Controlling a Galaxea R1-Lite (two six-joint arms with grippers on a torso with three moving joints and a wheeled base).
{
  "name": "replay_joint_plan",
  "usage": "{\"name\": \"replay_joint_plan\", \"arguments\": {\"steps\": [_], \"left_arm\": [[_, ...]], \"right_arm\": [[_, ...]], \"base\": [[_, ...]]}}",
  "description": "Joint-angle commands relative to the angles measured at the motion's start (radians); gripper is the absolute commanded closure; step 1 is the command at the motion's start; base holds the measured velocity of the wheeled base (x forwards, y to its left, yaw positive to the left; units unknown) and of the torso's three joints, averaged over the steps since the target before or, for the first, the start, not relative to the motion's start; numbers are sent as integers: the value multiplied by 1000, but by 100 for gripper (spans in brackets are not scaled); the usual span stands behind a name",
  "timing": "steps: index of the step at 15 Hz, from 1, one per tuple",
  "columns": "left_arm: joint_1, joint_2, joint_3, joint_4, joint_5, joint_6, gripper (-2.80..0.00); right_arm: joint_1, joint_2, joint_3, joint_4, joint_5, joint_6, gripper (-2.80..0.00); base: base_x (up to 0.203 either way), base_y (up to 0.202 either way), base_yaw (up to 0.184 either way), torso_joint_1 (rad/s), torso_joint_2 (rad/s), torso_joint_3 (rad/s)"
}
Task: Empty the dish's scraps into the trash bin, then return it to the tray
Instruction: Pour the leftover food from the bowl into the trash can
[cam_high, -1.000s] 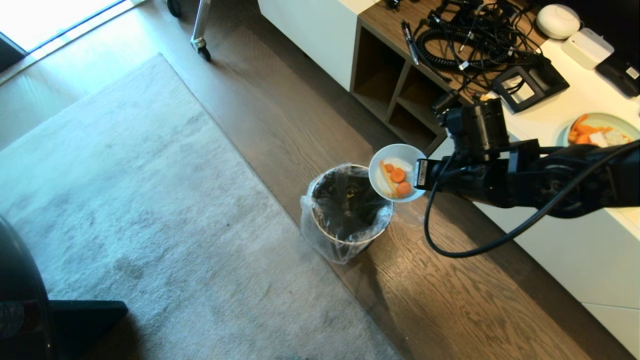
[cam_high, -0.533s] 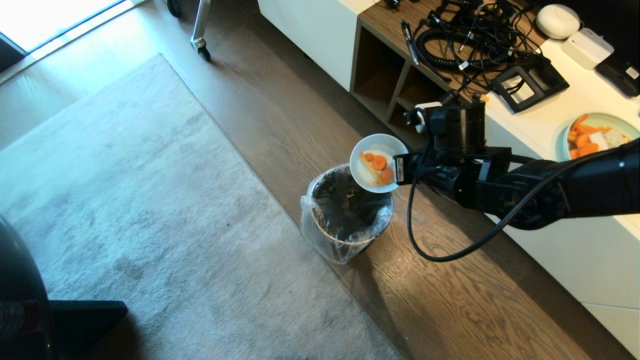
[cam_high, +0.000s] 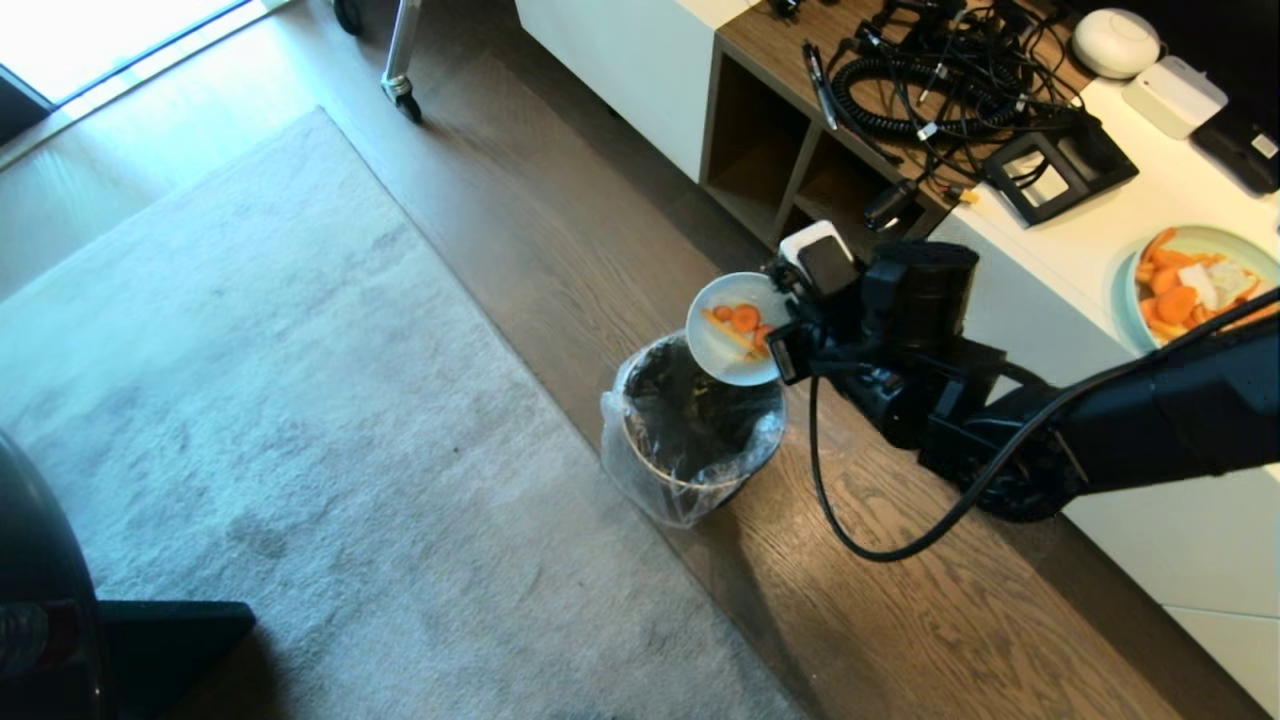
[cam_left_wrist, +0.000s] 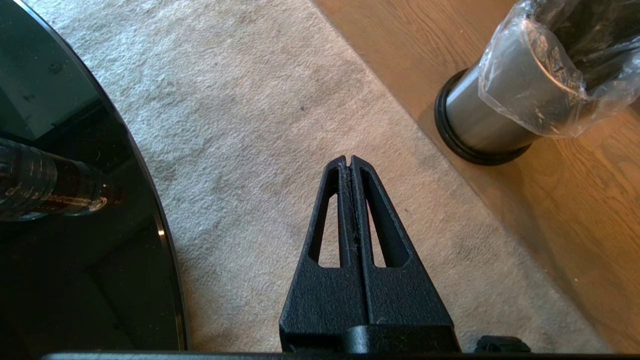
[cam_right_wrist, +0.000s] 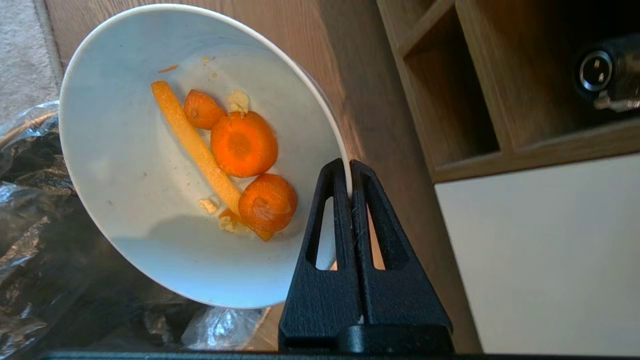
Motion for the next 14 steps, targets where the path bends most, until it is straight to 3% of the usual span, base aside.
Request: {"name": "replay_joint_plan", "arguments": {"steps": [1, 4, 8, 14], "left_arm": [[0, 0, 0, 0, 0, -1, 0], [0, 0, 0, 0, 0, -1, 0], [0, 0, 0, 0, 0, -1, 0], [0, 0, 0, 0, 0, -1, 0]], "right_arm": [[6, 29, 22, -91, 11, -97, 0], [5, 60, 31, -216, 81, -236, 0], [7, 67, 92, -311, 148, -351, 0], [5, 108, 161, -580, 158, -564, 0]], "base": [[0, 0, 0, 0, 0, 0], [0, 0, 0, 0, 0, 0], [0, 0, 0, 0, 0, 0], [0, 0, 0, 0, 0, 0]]}}
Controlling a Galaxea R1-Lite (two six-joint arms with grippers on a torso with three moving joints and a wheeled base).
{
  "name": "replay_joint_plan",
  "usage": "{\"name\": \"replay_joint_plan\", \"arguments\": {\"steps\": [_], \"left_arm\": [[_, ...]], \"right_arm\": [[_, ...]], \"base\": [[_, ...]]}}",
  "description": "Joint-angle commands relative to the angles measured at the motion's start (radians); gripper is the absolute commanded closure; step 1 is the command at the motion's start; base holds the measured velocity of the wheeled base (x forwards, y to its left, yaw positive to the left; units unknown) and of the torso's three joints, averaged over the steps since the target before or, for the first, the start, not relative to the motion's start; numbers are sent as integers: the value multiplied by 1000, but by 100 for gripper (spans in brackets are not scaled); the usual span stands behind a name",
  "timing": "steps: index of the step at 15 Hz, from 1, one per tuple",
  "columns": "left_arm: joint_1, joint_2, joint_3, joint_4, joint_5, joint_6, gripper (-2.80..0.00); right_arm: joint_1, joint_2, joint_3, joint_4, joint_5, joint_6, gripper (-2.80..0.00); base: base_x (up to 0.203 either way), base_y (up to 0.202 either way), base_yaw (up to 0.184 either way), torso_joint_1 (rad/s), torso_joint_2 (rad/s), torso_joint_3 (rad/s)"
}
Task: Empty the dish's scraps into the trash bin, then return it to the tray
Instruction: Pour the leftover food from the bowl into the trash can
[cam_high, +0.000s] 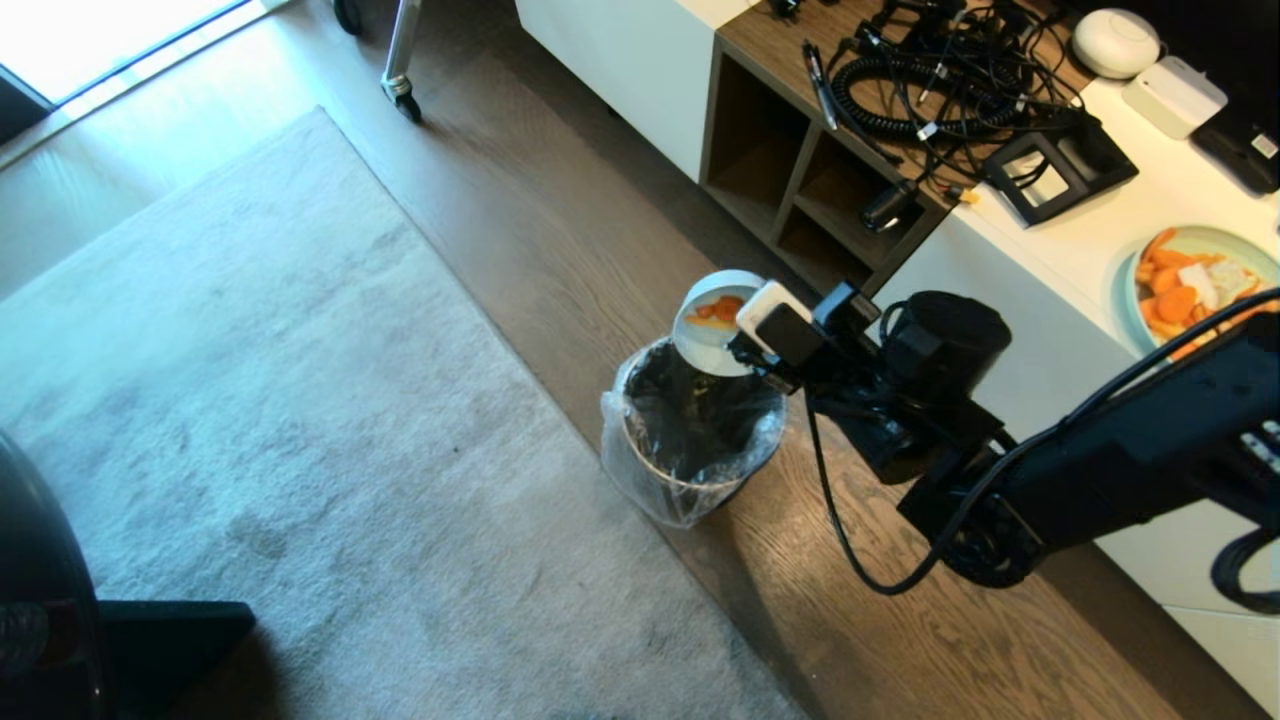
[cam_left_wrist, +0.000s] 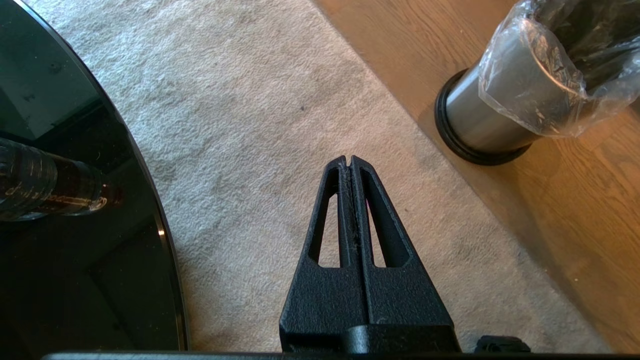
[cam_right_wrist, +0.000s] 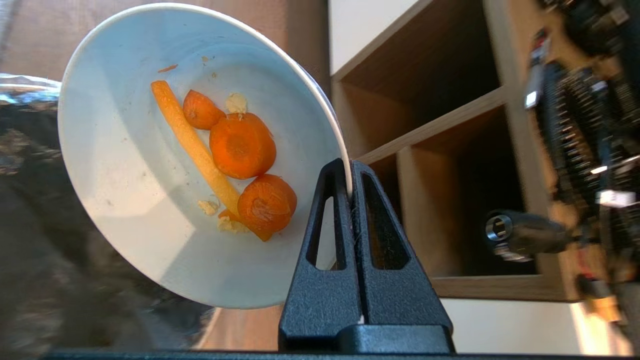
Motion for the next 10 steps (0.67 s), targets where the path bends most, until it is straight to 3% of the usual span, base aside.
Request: {"name": "replay_joint_plan", "arguments": {"steps": [1, 4, 10], "left_arm": [[0, 0, 0, 0, 0, -1, 0], [0, 0, 0, 0, 0, -1, 0], [0, 0, 0, 0, 0, -1, 0]], "right_arm": [[0, 31, 13, -94, -1, -65, 0], [3, 51, 52, -195, 0, -148, 0], [40, 44, 60, -196, 17, -234, 0]], "base": [[0, 0, 0, 0, 0, 0], [0, 0, 0, 0, 0, 0], [0, 0, 0, 0, 0, 0]]}}
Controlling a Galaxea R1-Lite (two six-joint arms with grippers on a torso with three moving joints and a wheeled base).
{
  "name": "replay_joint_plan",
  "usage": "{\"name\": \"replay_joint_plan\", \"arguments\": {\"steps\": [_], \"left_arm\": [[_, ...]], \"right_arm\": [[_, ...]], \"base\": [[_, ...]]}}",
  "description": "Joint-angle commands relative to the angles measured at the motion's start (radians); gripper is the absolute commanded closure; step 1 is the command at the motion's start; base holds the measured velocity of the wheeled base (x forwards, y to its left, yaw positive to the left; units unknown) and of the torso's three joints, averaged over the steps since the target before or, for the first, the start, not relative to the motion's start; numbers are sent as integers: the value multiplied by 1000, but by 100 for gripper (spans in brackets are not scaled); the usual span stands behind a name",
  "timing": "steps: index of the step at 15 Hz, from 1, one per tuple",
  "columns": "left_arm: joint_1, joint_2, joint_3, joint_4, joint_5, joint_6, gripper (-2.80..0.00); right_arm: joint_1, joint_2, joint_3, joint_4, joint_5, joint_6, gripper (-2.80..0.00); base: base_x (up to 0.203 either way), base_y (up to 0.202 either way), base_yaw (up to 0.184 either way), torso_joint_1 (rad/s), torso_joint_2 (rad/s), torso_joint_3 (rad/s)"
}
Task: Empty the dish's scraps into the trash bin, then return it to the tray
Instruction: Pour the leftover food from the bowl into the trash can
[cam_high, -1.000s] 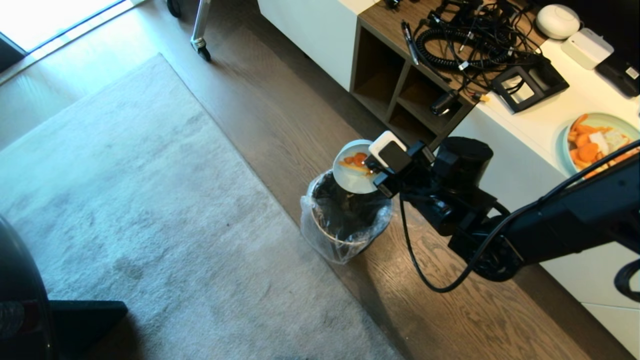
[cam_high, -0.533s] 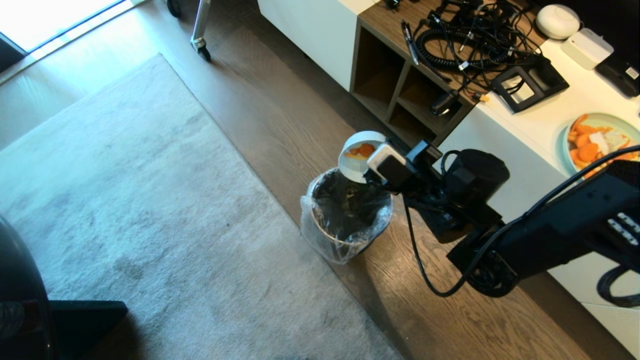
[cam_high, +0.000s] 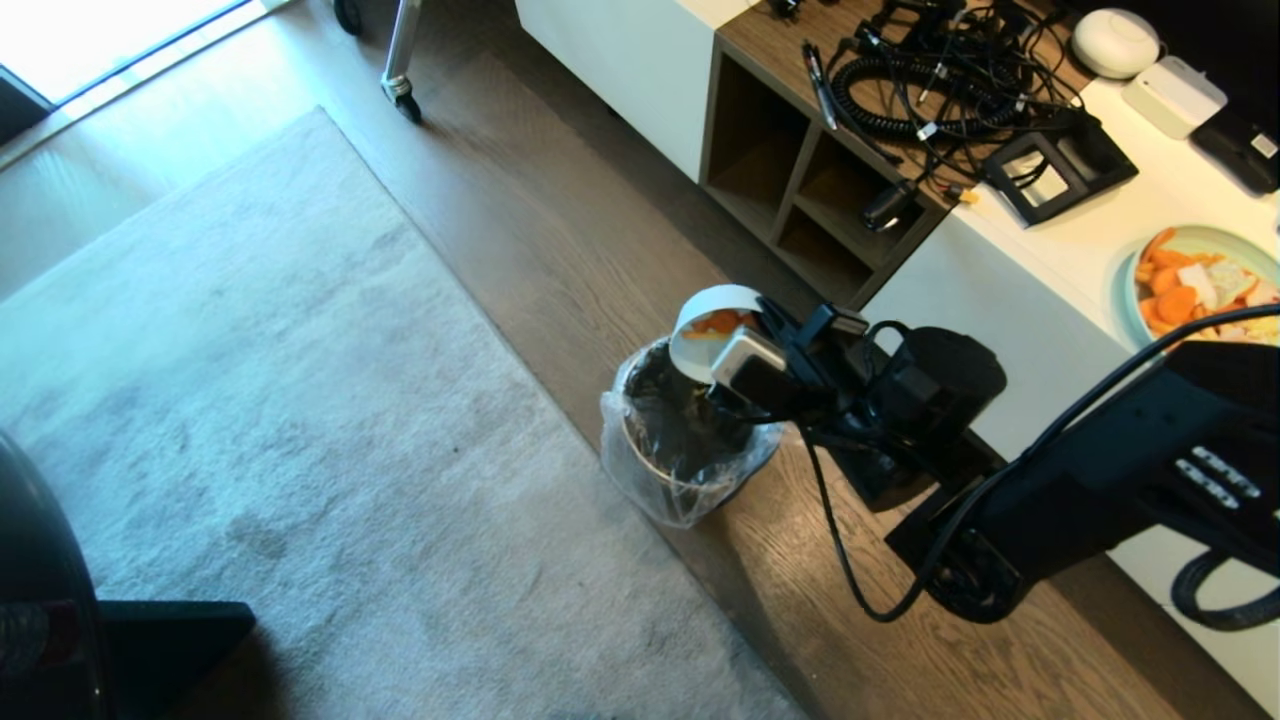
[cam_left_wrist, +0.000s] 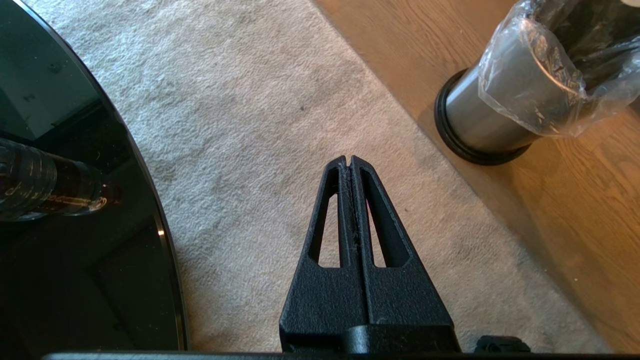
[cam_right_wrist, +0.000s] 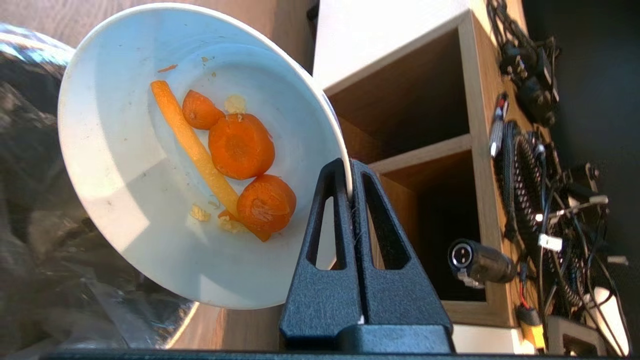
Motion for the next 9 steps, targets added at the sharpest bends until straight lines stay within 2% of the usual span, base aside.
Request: {"name": "replay_joint_plan", "arguments": {"steps": [1, 4, 9], "left_arm": [[0, 0, 0, 0, 0, -1, 0], [0, 0, 0, 0, 0, -1, 0], [0, 0, 0, 0, 0, -1, 0]], "right_arm": [[10, -2, -3, -45, -1, -22, 0], [16, -12, -5, -46, 7, -42, 0], [16, -51, 3, -44, 133, -134, 0]], "base": [[0, 0, 0, 0, 0, 0], [0, 0, 0, 0, 0, 0], [0, 0, 0, 0, 0, 0]]}}
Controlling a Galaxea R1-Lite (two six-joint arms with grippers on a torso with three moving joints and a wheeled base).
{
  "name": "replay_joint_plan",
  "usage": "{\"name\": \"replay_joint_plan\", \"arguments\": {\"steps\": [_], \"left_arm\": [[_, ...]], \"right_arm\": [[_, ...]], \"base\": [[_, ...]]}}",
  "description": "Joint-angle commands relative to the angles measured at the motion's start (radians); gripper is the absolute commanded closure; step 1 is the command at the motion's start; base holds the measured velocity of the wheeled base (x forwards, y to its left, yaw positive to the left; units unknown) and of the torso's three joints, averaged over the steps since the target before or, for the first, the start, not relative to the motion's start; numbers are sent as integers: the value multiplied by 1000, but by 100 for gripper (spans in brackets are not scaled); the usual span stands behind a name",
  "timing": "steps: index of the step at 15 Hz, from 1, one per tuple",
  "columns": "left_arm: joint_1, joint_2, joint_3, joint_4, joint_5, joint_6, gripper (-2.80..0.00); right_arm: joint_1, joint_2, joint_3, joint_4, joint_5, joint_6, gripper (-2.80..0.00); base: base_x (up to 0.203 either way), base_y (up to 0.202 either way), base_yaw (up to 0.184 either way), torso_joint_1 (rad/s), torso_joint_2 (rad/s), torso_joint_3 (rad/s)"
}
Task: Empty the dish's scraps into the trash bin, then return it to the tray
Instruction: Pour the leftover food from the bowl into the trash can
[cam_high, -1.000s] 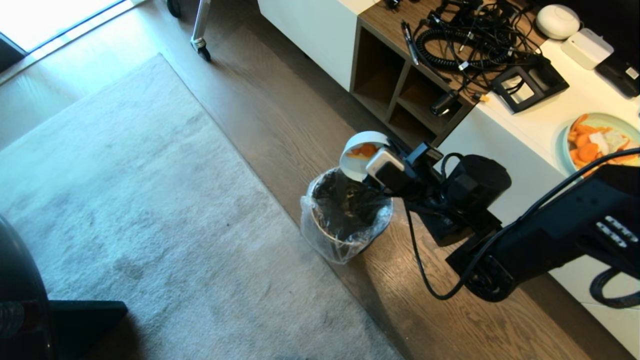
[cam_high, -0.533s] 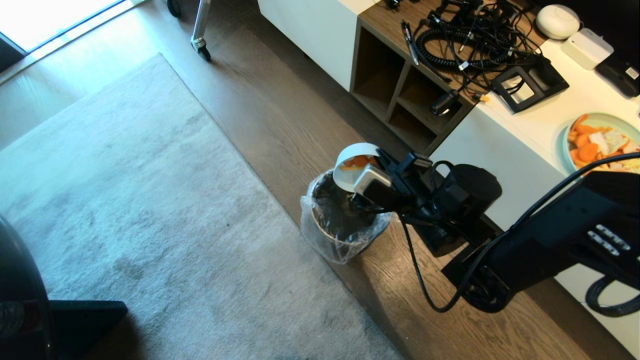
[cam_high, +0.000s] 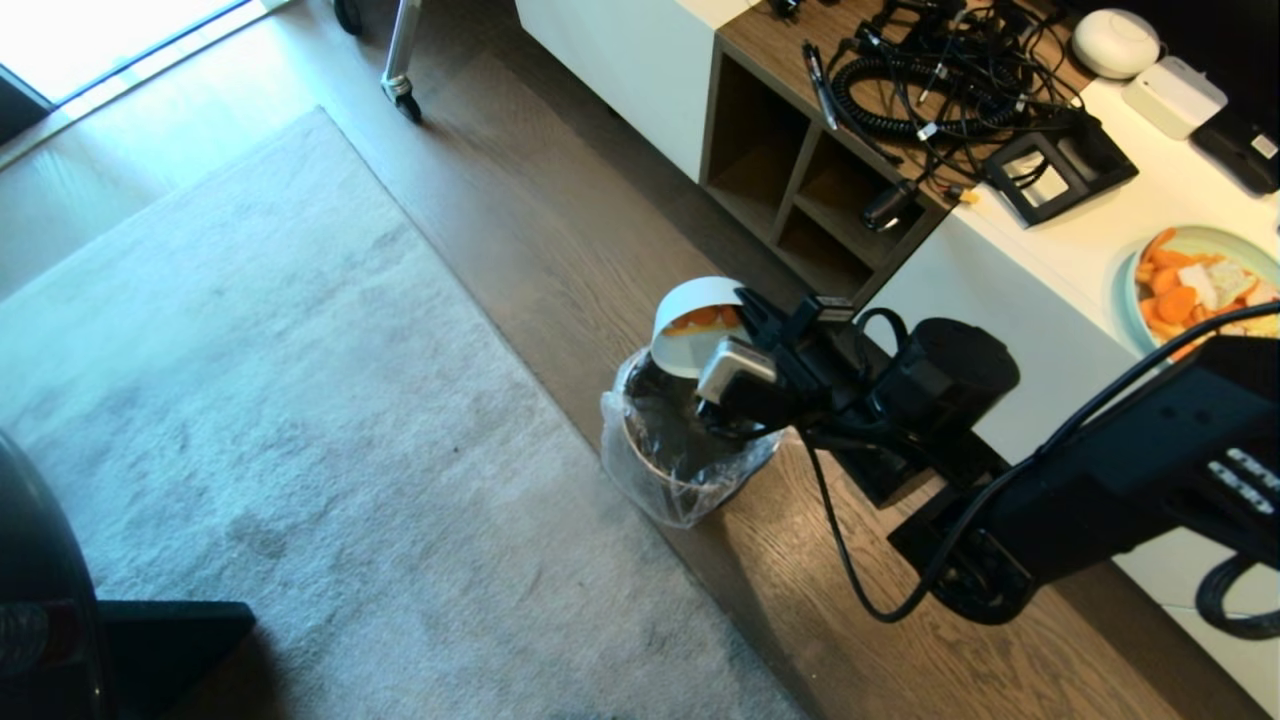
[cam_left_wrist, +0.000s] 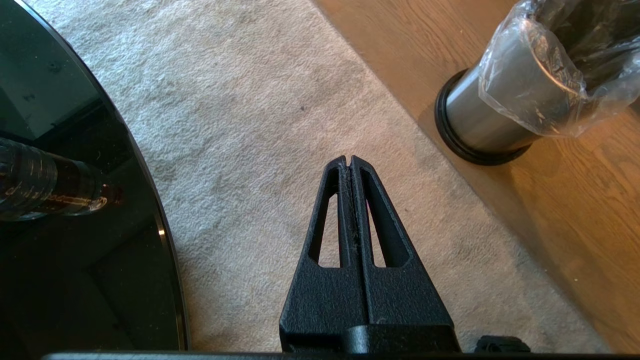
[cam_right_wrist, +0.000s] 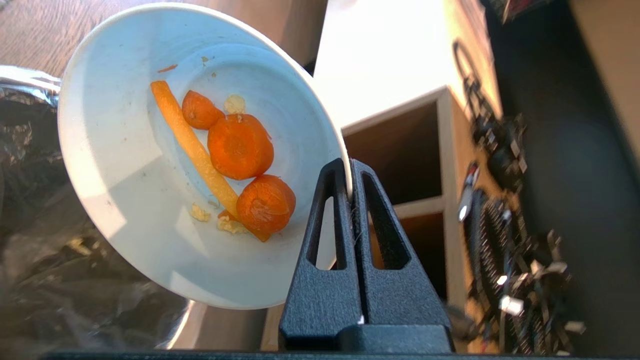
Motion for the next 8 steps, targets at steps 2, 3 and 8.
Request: {"name": "replay_joint_plan", "arguments": {"steps": [2, 3, 8], "left_arm": [[0, 0, 0, 0, 0, -1, 0], [0, 0, 0, 0, 0, -1, 0], [0, 0, 0, 0, 0, -1, 0]], "right_arm": [[-1, -35, 32, -45, 35, -40, 0], [-1, -48, 68, -45, 38, -50, 0], [-1, -80, 156, -46, 43, -74, 0]], "base": [[0, 0, 0, 0, 0, 0], [0, 0, 0, 0, 0, 0], [0, 0, 0, 0, 0, 0]]}}
